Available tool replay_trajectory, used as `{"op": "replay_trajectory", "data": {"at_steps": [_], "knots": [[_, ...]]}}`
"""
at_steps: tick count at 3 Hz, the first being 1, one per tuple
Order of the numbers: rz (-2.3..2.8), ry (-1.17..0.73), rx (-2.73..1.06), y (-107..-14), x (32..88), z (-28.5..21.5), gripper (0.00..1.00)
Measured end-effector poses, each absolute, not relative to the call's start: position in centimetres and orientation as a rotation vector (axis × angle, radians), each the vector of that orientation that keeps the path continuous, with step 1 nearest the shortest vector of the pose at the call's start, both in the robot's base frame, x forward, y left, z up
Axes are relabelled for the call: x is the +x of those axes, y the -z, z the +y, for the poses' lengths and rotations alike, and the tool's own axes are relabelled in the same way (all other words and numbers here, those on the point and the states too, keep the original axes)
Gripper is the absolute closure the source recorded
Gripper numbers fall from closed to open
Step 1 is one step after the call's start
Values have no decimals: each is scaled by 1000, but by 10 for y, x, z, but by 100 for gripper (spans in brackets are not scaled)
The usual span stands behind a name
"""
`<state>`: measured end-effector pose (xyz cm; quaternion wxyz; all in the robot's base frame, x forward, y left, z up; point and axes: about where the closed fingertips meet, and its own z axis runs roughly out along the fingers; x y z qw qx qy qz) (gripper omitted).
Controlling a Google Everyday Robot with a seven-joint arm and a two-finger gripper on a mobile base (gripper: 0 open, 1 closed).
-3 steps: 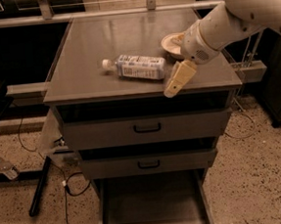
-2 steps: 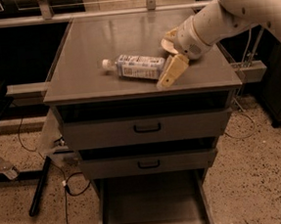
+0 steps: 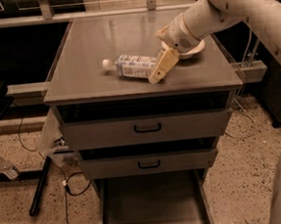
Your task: Place blue plastic bottle into bottom drawer
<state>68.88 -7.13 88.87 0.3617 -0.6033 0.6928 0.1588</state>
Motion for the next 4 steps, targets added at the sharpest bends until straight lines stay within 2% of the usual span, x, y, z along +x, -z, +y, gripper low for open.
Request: {"op": "replay_trajectory", "data": {"at_steps": [3, 4], "knots": [[1852, -447, -1601, -855, 702, -58, 0], [1852, -447, -1601, -855, 702, -58, 19]]}}
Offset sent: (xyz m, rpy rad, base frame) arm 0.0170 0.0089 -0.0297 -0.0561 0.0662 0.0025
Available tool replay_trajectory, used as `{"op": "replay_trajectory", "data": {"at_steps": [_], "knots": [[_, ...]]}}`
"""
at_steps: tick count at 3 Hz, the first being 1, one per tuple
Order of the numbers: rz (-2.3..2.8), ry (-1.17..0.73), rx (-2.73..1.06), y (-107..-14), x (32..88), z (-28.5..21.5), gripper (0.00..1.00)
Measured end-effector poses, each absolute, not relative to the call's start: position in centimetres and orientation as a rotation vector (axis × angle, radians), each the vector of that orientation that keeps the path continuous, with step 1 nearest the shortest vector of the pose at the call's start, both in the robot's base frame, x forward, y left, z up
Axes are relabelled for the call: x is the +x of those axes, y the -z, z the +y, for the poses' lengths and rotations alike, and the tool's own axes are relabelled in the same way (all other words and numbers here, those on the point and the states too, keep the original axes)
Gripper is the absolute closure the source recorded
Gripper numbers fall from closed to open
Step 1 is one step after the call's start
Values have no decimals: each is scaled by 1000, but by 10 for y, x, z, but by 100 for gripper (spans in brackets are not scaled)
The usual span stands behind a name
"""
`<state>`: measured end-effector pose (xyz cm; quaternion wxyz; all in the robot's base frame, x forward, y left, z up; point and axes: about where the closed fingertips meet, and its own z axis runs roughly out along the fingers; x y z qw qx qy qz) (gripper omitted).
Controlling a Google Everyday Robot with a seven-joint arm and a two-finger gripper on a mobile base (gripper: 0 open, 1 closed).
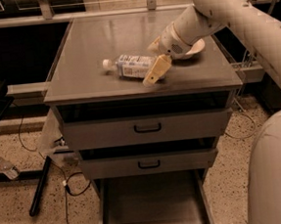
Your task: Place blue plastic bottle into bottom drawer
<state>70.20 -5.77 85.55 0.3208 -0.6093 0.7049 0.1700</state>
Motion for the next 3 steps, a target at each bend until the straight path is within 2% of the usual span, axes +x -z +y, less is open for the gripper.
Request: {"op": "replay_trajectory", "data": {"at_steps": [3], "knots": [[1852, -447, -1601, -855, 702, -58, 88]]}}
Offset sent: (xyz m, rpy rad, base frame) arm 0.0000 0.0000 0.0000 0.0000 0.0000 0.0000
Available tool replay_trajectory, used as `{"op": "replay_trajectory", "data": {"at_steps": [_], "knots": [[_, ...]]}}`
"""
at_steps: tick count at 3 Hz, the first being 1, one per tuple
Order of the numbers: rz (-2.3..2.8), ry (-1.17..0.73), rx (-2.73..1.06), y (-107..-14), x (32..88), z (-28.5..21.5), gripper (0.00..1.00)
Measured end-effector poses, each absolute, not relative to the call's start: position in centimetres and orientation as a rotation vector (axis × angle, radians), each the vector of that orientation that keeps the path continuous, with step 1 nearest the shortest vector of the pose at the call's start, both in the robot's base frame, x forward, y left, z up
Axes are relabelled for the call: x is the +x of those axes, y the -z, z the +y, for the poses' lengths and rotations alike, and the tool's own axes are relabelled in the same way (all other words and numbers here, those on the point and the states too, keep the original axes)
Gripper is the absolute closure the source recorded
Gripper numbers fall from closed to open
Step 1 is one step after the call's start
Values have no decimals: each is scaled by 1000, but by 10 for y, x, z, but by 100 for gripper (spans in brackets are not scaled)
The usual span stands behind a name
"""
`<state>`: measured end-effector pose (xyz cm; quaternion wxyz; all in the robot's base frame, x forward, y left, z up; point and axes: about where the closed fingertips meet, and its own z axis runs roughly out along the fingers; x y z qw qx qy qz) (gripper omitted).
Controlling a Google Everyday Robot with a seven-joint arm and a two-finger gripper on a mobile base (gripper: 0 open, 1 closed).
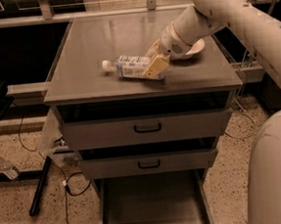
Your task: Place blue plastic bottle into bottom drawer
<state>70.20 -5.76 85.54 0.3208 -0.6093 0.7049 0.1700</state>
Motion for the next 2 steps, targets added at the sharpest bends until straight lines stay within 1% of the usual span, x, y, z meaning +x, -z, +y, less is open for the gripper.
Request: {"op": "replay_trajectory", "data": {"at_steps": [1, 2], "knots": [[1852, -447, -1601, -855, 702, -58, 100], [1852, -447, -1601, -855, 702, -57, 100]]}}
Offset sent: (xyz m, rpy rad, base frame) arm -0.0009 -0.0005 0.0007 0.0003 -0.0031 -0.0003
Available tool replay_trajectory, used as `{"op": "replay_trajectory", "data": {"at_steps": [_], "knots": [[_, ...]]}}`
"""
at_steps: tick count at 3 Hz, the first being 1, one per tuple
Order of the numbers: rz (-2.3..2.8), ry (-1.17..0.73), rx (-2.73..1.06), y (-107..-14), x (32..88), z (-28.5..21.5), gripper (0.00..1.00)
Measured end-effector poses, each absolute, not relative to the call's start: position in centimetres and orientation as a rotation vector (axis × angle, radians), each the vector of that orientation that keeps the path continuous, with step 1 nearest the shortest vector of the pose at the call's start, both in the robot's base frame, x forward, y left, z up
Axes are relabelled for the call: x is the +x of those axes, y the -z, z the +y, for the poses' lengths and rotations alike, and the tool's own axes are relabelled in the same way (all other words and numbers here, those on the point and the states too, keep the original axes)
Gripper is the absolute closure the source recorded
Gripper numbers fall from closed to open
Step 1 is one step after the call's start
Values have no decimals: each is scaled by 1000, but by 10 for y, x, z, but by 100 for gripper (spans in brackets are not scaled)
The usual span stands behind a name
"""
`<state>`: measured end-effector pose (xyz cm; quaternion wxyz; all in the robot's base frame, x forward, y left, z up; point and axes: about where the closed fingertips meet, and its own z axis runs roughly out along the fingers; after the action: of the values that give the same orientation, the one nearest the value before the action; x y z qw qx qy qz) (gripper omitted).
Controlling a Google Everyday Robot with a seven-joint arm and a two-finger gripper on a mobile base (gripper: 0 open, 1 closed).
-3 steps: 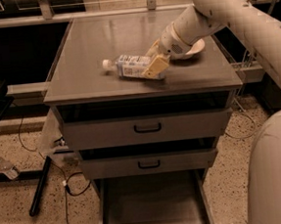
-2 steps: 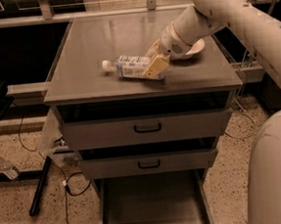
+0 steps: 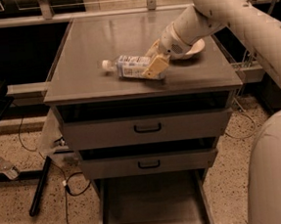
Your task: Place blue plastic bottle into bottom drawer
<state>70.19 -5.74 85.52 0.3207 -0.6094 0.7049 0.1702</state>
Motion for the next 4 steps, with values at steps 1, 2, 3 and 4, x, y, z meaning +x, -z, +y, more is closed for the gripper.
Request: {"op": "replay_trajectory", "data": {"at_steps": [1, 2, 3, 4], "knots": [[1842, -450, -1597, -857, 690, -55, 100], [1826, -442, -1585, -870, 667, -52, 100], [1785, -406, -1585, -888, 637, -55, 100], [1757, -293, -1573, -896, 599, -78, 100]]}}
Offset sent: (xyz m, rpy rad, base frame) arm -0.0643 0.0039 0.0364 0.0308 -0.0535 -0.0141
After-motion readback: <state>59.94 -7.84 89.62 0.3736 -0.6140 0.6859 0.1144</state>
